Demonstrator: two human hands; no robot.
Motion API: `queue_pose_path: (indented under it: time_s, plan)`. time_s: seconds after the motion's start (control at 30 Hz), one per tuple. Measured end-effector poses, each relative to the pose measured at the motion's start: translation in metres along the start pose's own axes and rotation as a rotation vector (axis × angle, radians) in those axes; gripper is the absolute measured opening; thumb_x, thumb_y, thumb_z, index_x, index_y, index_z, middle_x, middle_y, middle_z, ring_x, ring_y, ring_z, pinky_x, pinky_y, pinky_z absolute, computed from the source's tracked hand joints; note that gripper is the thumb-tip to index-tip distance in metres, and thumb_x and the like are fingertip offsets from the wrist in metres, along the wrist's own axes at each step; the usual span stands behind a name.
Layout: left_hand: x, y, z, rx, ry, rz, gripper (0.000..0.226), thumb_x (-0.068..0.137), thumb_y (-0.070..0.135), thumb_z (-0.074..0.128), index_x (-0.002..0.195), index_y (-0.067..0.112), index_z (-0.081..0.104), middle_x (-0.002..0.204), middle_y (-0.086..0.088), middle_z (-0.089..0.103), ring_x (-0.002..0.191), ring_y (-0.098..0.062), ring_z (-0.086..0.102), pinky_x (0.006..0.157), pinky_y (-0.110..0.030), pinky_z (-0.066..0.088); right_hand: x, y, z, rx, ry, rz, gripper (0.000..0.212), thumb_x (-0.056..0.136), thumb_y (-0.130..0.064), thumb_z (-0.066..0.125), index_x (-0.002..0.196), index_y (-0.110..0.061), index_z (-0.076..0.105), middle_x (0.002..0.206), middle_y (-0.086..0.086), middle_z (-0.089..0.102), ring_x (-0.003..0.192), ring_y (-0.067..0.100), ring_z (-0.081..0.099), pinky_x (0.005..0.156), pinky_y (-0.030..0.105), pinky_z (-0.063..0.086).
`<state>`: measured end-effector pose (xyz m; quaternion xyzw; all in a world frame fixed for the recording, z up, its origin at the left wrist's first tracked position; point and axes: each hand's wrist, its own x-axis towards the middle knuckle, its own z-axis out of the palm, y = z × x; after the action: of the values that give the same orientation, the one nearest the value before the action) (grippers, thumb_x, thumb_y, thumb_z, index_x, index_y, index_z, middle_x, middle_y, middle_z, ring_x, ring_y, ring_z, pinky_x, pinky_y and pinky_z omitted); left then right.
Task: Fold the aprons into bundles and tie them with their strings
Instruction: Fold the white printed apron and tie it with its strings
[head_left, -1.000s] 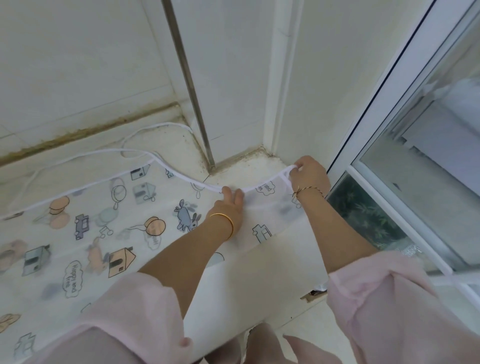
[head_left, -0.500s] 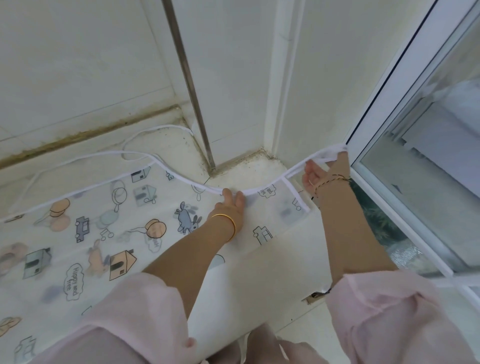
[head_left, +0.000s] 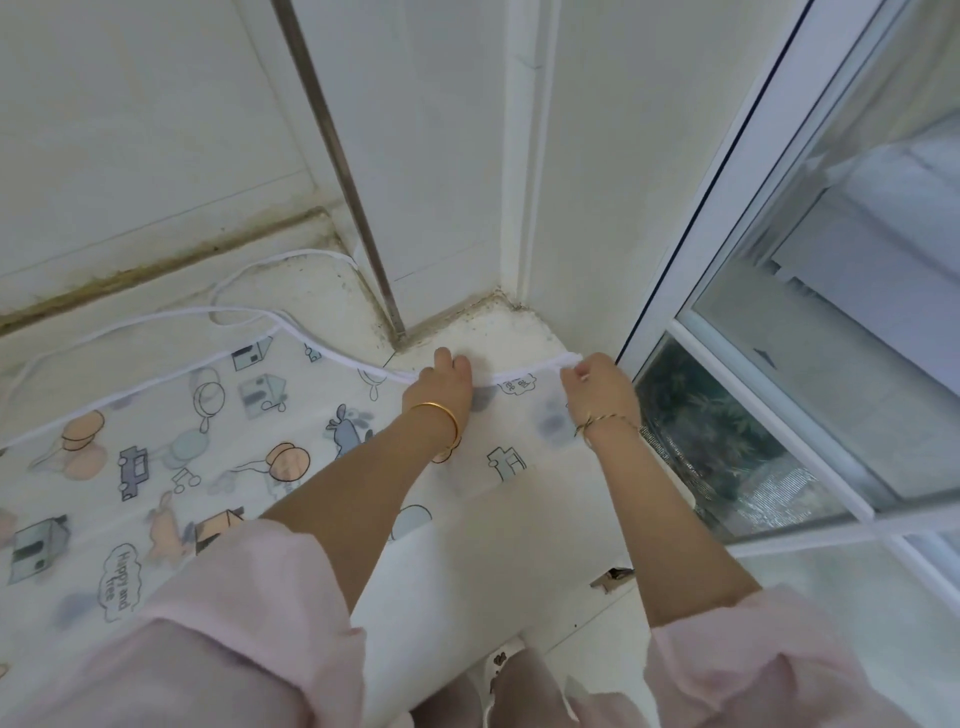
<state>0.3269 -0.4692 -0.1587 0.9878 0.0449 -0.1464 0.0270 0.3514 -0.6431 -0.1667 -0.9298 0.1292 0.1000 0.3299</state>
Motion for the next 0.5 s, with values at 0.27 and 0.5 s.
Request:
queue_pose_path:
  time_s: [0.27,0.5]
  plan:
    - [0.025,-0.015,-0.006,0.055,-0.042,0.105,0.021,0.095,0.011,0.045,0.115,0.004,0.047,0.117,-0.014,0.043,0.105,-0.029,0.046,0.083,-0.037,0.046,-0.007,0.007,0.005,-0.39,0.001,-0.097,0.022,0.1,-0.028,0.036,0.1,-0.013,0.052,0.09,0.007,0.062,0.074,0.025,0.048,0.067,0.029,0.037]
    - [0.035,-0.023,-0.01,0.051,-0.111,0.152,0.02,0.095,0.02,0.05,0.11,0.006,0.052,0.114,-0.012,0.048,0.104,-0.029,0.047,0.084,-0.037,0.045,-0.008,0.01,0.015,-0.489,0.007,-0.127,0.022,0.099,-0.019,0.037,0.117,-0.009,0.044,0.097,0.007,0.064,0.085,0.029,0.063,0.066,0.029,0.038]
